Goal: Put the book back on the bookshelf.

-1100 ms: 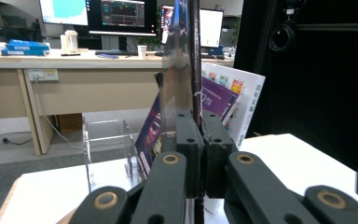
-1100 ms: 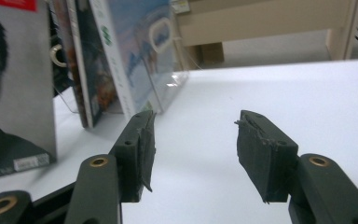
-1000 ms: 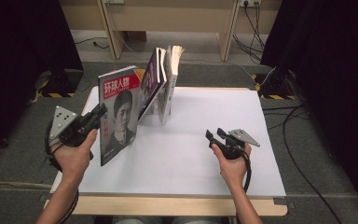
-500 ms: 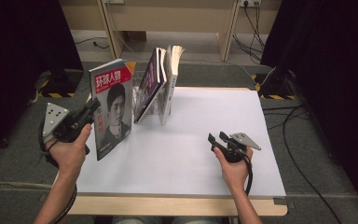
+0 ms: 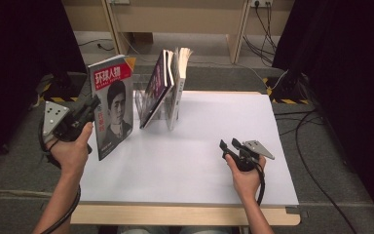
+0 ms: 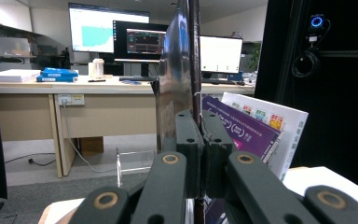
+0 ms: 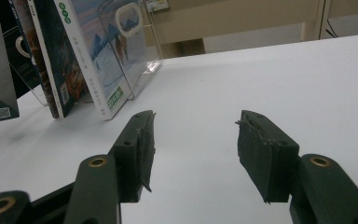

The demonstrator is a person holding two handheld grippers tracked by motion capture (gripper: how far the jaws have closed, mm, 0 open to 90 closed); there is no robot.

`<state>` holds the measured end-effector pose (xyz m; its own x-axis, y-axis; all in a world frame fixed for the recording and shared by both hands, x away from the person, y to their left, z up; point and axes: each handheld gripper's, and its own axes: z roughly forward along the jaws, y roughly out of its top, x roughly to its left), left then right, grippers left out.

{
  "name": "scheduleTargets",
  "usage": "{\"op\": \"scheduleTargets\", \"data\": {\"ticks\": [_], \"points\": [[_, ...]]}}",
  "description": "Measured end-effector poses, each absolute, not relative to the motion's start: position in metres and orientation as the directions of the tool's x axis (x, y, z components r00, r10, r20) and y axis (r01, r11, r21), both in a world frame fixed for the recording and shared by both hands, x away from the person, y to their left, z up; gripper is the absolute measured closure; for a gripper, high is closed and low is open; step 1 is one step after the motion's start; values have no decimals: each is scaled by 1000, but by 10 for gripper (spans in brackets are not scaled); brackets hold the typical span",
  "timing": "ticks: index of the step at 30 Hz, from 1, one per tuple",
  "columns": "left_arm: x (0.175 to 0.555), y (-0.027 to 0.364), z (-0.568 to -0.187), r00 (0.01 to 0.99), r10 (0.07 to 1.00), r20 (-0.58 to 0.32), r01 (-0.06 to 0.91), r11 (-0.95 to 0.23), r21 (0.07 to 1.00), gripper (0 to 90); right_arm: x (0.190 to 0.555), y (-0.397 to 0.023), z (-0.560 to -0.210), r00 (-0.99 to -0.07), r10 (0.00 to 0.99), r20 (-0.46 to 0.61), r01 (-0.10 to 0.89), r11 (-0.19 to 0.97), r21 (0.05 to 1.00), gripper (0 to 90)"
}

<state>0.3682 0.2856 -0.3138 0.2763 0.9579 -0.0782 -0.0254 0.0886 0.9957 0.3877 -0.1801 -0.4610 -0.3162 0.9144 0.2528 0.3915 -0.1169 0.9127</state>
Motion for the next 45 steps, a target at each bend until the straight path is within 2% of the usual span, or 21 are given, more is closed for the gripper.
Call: {"op": "scheduleTargets", "data": {"ticks": [6, 21, 45], "points": [[380, 289, -314, 270, 959, -91, -15, 98, 995, 872, 388, -180, -462, -316, 916, 248, 396, -110, 912, 463], [404, 287, -307, 241, 969, -57, -33, 67, 997, 872, 389, -180, -464, -319, 915, 248, 397, -108, 911, 465], [457, 284, -302, 207, 976, -72, -57, 86, 995, 872, 389, -181, -465, -317, 914, 255, 404, -113, 908, 466]]}}
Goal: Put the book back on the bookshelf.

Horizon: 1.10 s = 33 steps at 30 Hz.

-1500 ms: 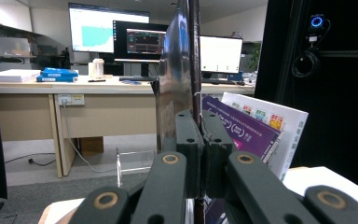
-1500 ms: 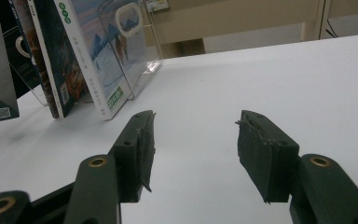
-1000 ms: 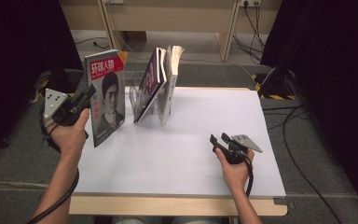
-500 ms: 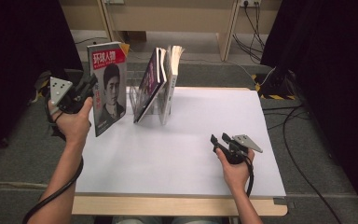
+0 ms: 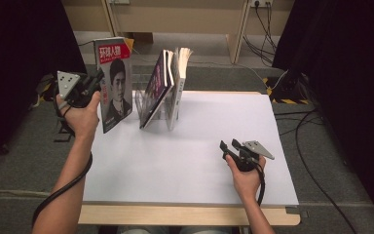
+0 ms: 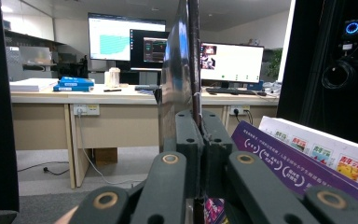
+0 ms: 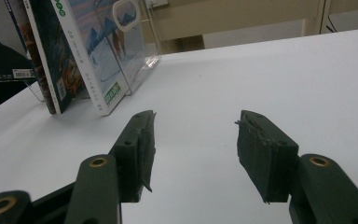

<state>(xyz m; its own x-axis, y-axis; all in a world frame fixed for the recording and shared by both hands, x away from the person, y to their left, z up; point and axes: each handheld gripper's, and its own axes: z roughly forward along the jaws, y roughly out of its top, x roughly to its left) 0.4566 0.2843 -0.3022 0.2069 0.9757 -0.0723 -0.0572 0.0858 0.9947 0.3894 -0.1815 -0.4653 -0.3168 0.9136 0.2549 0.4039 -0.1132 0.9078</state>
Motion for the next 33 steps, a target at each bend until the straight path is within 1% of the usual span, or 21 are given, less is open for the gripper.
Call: {"op": "scheduleTargets", "data": {"ticks": [22, 33], "points": [[496, 275, -310, 181, 981, -72, -43, 81, 996, 871, 390, -184, -467, -314, 916, 250, 404, -110, 908, 467], [502, 276, -328, 165, 984, -74, -14, 77, 997, 870, 391, -184, -469, -317, 913, 255, 413, -109, 904, 467]]}}
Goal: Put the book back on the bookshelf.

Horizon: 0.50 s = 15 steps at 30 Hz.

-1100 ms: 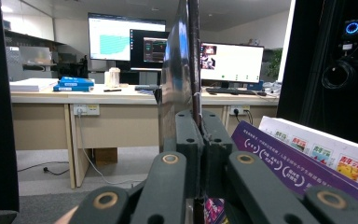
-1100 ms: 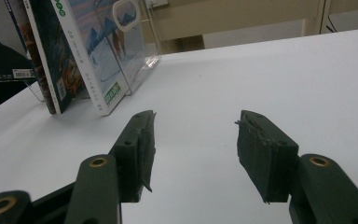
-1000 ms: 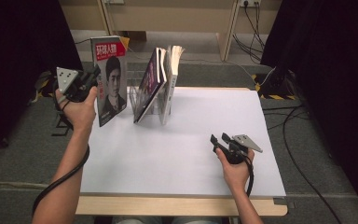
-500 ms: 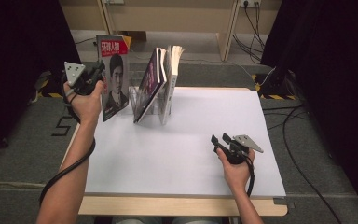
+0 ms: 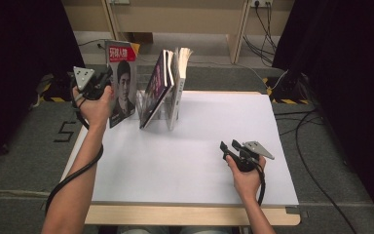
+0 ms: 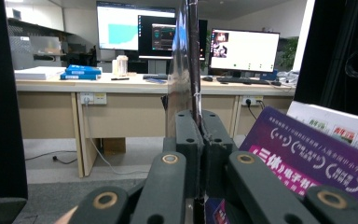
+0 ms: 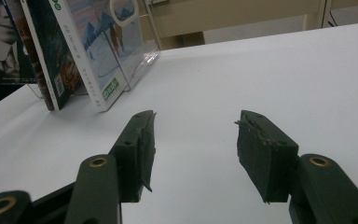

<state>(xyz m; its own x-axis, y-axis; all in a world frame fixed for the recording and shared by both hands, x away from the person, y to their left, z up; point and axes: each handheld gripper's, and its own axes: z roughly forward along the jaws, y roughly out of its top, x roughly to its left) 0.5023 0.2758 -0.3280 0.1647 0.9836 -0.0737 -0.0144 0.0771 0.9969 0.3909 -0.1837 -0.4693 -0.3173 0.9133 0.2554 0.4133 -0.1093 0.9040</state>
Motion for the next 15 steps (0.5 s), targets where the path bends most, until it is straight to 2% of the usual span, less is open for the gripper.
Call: {"op": "scheduleTargets", "data": {"ticks": [7, 15], "points": [[499, 278, -338, 168, 983, -76, -16, 80, 997, 869, 391, -183, -470, -321, 912, 254, 414, -106, 904, 467], [495, 278, -360, 182, 976, -122, 40, 116, 992, 865, 391, -183, -470, -321, 912, 256, 418, -107, 902, 464]]}}
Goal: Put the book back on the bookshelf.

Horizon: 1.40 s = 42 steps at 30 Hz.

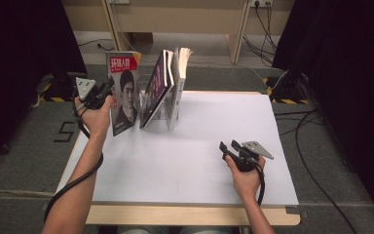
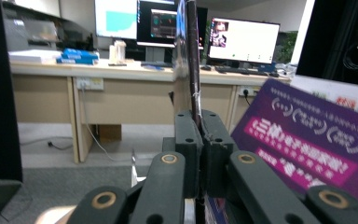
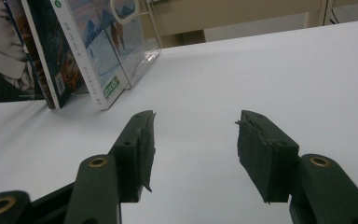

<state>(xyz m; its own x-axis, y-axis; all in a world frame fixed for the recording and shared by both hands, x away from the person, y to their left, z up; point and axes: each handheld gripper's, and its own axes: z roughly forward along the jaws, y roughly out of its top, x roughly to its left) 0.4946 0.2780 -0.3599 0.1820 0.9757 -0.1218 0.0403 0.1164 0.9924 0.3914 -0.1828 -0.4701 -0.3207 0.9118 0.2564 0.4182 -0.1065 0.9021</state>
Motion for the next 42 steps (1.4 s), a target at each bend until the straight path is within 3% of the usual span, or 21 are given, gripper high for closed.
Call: {"op": "scheduleTargets", "data": {"ticks": [27, 38, 42], "points": [[508, 275, -369, 201, 960, -197, 163, 165, 973, 759, 392, -180, -472, -325, 903, 280, 443, -116, 889, 453], [516, 278, -364, 185, 941, -284, 241, 237, 941, 856, 393, -180, -475, -326, 899, 291, 466, -115, 877, 448], [514, 275, -360, 204, 942, -266, 240, 215, 947, 862, 393, -180, -476, -321, 900, 294, 472, -117, 874, 448]]}}
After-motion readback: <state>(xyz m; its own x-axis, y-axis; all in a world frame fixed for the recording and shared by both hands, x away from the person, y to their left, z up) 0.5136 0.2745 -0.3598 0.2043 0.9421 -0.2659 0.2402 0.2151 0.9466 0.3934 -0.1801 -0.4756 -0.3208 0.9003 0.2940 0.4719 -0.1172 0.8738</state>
